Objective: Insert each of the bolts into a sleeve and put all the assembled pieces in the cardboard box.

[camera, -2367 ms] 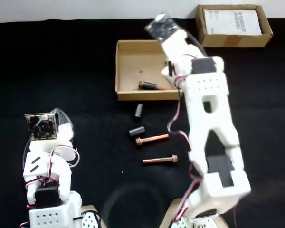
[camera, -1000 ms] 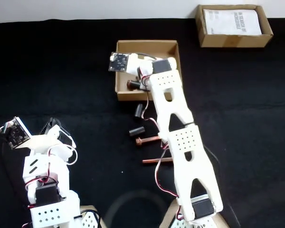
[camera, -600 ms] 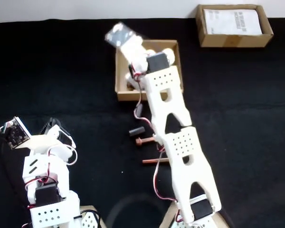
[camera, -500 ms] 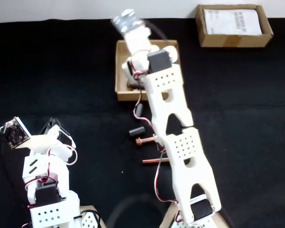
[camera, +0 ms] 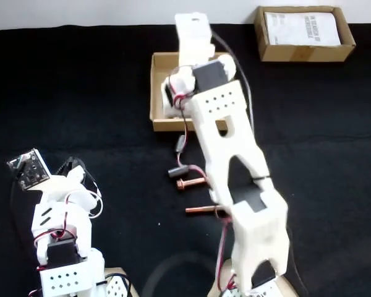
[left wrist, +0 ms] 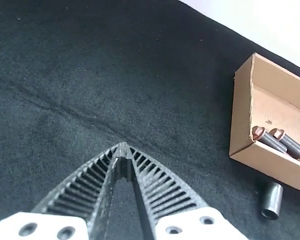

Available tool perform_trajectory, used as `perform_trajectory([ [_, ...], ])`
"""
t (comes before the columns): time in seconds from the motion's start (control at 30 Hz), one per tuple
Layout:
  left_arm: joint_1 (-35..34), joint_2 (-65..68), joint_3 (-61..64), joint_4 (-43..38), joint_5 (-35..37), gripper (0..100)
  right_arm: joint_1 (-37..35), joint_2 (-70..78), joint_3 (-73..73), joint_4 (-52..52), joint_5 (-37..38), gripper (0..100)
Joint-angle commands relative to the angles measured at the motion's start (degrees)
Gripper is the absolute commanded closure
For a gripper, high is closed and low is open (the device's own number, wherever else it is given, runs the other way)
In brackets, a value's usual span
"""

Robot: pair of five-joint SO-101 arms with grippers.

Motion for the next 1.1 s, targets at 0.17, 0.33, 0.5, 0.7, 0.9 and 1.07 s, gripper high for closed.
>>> perform_trajectory([
  [0.17, 1.2, -0.6, 0.9, 0.1, -0.3, 99, -0.8, -7.1, 21.8, -11.2, -0.7, 76.9],
  [0.33, 1.2, -0.6, 0.9, 0.4, -0.4, 99, -0.7, -5.0, 31.4, -23.8, -9.1, 76.9],
  [0.5, 1.2, -0.7, 0.9, 0.4, -0.5, 99, -0.9, -1.3, 35.1, -31.4, -10.4, 76.9],
  [0.7, 1.2, -0.7, 0.9, 0.4, -0.5, 99, -1.2, 2.0, 34.9, -35.2, -10.4, 76.9],
  [0.9, 1.4, -0.7, 0.9, 0.4, -0.5, 99, -1.7, 5.3, 34.9, -37.5, -10.5, 76.9],
  [1.07, 1.4, -0.7, 0.9, 0.4, -0.5, 99, -1.7, 8.2, 34.9, -37.5, -14.9, 76.9],
])
